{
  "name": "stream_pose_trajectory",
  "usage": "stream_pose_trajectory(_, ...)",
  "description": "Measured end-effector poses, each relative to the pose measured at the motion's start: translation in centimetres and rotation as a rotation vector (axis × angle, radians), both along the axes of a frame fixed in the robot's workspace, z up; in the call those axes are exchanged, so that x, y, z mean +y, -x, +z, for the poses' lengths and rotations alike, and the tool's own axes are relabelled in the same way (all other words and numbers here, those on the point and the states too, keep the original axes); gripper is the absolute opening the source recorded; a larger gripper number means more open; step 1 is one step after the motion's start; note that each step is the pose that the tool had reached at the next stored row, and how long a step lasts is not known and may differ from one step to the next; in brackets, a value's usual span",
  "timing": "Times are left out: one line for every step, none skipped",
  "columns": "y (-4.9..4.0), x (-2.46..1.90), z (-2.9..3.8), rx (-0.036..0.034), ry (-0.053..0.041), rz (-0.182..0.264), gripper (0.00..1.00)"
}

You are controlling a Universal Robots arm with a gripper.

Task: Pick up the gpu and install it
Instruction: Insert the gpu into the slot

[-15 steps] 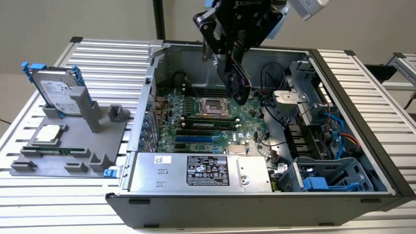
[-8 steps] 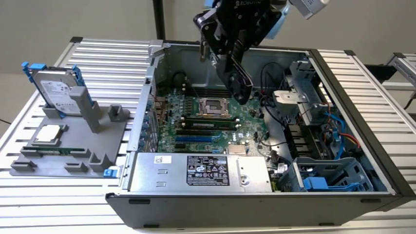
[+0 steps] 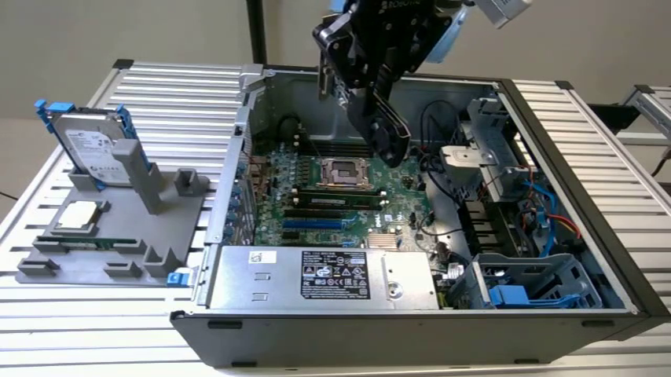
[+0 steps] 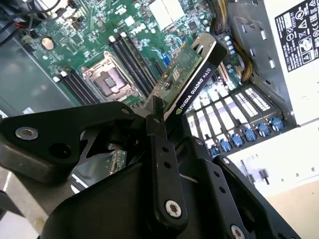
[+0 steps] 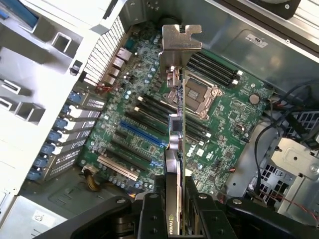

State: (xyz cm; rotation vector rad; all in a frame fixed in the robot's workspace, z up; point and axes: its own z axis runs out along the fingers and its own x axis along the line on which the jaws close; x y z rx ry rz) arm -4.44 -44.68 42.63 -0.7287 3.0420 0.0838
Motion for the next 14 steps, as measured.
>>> stream_pose_trajectory(0.0,0.0,0.01,0.0,0.0,0.007,0.0)
stream_pose_trajectory(0.0,0.0,0.01,0.0,0.0001,0.015,0.0)
stream_pose_trajectory(0.0,0.0,0.02,0.0,0.0001,0.023,0.0)
stream_pose_trajectory(0.0,0.0,0.02,0.0,0.0,0.031,0.0)
stream_pose_trajectory(0.0,0.0,0.03,0.0001,0.0,0.039,0.0)
stream_pose_trajectory(0.0,0.0,0.04,0.0001,0.0001,0.047,0.0)
stream_pose_trajectory(0.0,0.0,0.04,0.0,0.0,0.054,0.0)
stream_pose_trajectory(0.0,0.0,0.05,0.0,0.0,0.063,0.0)
stream_pose_trajectory(0.0,0.0,0.05,0.0,0.0001,0.071,0.0)
stream_pose_trajectory(0.0,0.0,0.06,0.0,0.0,0.08,0.0)
stream_pose_trajectory(0.0,0.0,0.07,0.0,0.0001,0.087,0.0)
stream_pose_trajectory(0.0,0.0,0.07,0.0,0.0,0.094,0.0)
stream_pose_trajectory(0.0,0.0,0.08,0.0,0.0001,0.101,0.0)
stream_pose_trajectory(0.0,0.0,0.09,0.0,0.0001,0.108,0.0)
